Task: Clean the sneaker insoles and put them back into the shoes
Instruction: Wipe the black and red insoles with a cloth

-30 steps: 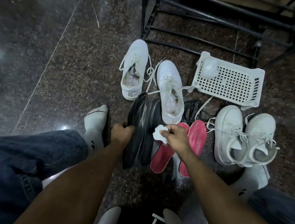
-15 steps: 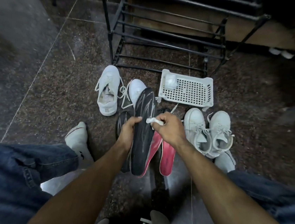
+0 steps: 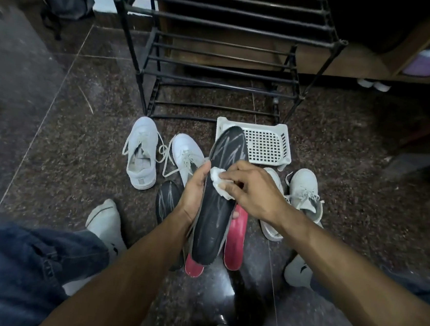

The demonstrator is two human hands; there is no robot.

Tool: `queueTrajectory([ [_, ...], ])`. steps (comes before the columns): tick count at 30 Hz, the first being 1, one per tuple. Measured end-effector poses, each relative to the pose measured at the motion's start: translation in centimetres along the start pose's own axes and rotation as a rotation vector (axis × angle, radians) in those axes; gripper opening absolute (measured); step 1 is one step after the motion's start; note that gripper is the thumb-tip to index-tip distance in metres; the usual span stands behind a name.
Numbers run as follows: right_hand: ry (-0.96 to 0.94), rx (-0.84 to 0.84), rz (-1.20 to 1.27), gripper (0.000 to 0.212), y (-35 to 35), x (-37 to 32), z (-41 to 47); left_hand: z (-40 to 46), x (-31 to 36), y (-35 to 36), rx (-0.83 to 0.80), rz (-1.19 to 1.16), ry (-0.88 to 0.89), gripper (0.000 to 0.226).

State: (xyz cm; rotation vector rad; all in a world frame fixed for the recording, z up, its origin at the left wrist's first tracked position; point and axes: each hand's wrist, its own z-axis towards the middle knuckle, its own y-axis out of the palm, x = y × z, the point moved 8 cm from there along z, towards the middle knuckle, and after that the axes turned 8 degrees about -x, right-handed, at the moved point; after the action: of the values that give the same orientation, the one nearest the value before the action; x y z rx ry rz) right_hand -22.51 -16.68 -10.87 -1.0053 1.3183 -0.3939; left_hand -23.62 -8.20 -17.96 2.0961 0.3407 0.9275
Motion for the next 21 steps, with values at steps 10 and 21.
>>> queueTrajectory([
  [10, 0.182, 0.242, -0.082, 0.017, -6.1, -0.1, 2.4, -3.3, -1.8, 2.6, -0.184, 0.237, -0.122, 0.074],
  [21, 0.227, 0.248, -0.280, 0.015, -8.1, -0.5, 0.8, -4.1, -1.8, 4.7, -0.249, 0.259, -0.099, 0.074],
])
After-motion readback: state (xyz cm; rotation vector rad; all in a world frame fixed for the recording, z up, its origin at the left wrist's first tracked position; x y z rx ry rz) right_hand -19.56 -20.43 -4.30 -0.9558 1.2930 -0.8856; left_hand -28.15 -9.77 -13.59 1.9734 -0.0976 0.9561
